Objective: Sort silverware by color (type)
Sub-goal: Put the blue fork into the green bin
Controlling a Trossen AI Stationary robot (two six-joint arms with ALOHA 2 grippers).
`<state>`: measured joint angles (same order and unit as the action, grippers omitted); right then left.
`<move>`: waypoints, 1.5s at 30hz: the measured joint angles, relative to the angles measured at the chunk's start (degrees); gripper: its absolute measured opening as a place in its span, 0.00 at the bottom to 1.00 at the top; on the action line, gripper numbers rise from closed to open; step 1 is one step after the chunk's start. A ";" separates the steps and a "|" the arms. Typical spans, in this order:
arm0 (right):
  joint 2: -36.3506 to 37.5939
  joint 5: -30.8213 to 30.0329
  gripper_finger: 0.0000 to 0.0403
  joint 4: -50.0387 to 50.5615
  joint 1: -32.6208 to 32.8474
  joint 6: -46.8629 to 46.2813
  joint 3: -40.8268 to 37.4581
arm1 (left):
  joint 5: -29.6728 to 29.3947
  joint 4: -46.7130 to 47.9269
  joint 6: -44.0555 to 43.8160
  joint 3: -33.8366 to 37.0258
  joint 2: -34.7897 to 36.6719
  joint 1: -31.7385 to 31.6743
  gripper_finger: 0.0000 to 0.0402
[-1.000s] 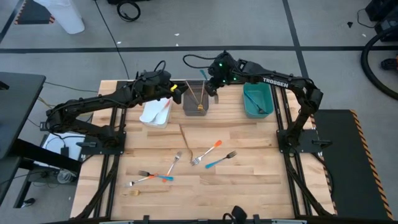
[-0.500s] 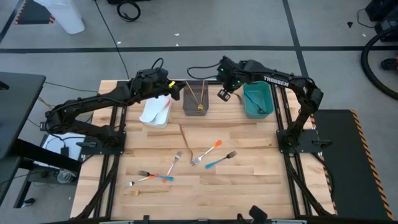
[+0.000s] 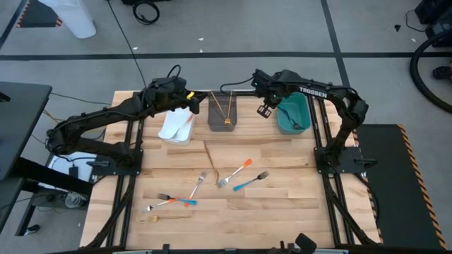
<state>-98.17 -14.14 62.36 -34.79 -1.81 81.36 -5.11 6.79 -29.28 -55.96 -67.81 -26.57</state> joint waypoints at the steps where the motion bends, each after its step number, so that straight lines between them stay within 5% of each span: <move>1: 0.02 -0.04 0.04 0.15 -0.19 -0.06 -0.51 | 0.02 0.28 0.18 0.00 0.34 0.00 0.39; 17: 6.83 -2.95 0.04 -1.49 -3.15 -3.65 -10.65 | -0.17 5.73 1.77 0.00 4.17 0.00 0.39; 31: 14.32 0.06 0.04 -12.67 -8.04 -4.66 -26.29 | -0.41 5.09 2.07 -0.02 4.09 0.00 0.39; 45: 16.85 1.80 0.04 -14.51 -10.95 -6.84 -27.58 | -0.41 5.11 1.47 -0.02 4.09 0.00 0.39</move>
<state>-81.31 -12.33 47.85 -45.74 -8.65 53.78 -5.52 11.90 -27.81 -55.99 -63.72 -26.57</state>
